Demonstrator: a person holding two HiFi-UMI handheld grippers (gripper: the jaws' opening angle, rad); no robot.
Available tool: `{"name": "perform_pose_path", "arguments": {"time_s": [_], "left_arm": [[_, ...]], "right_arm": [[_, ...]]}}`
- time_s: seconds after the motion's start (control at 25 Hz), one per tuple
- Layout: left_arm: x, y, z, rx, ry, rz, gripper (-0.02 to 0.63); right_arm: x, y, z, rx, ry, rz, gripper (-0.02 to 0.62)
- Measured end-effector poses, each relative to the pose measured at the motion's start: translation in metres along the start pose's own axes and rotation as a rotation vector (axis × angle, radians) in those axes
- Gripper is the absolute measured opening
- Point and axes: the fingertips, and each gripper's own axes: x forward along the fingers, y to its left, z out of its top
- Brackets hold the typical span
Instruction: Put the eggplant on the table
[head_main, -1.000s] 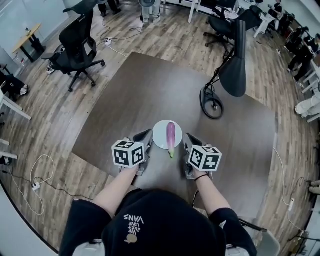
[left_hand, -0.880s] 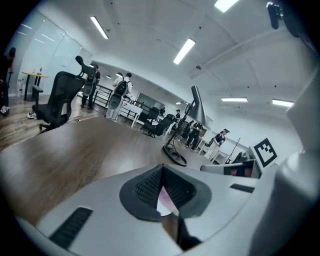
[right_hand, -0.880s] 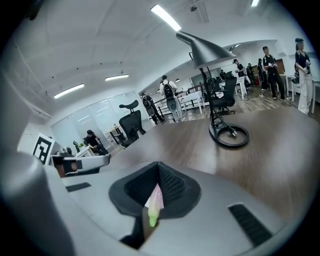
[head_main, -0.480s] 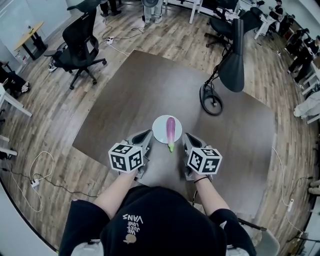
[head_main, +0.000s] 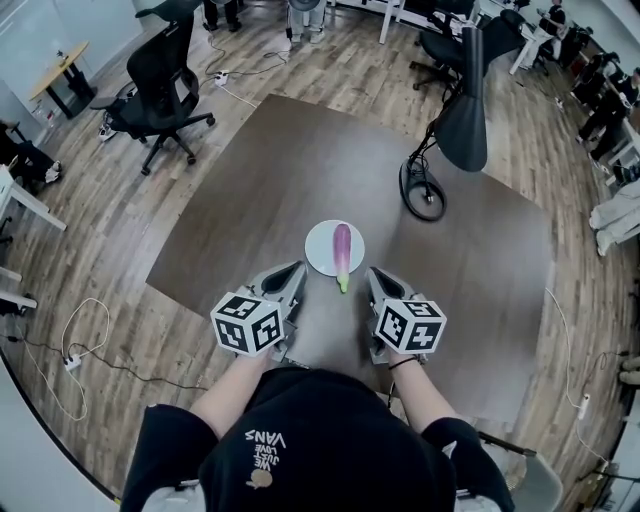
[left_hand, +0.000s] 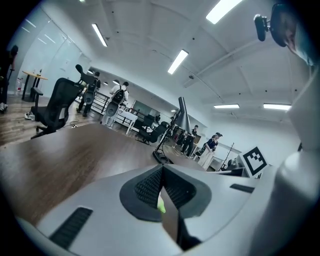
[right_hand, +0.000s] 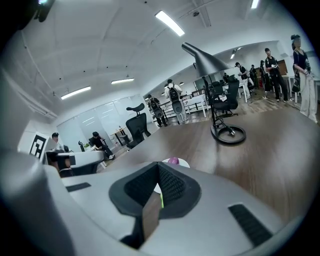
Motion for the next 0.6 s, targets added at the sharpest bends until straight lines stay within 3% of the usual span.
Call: {"name": "perform_pose_path", "arguments": {"time_s": [0.44,0.6], "left_arm": [[-0.012,-0.008,-0.009,0.001,-0.003,0.004,0.011],[-0.015,-0.013,-0.007,0.047,-0.001,0.007,0.011]], "right_arm": [[-0.015,0.01,-0.002,-0.025,-0.001,-0.001,0.018],[-0.018,0.012,-0.001,-0.034,0.002,-0.001,0.018]]}}
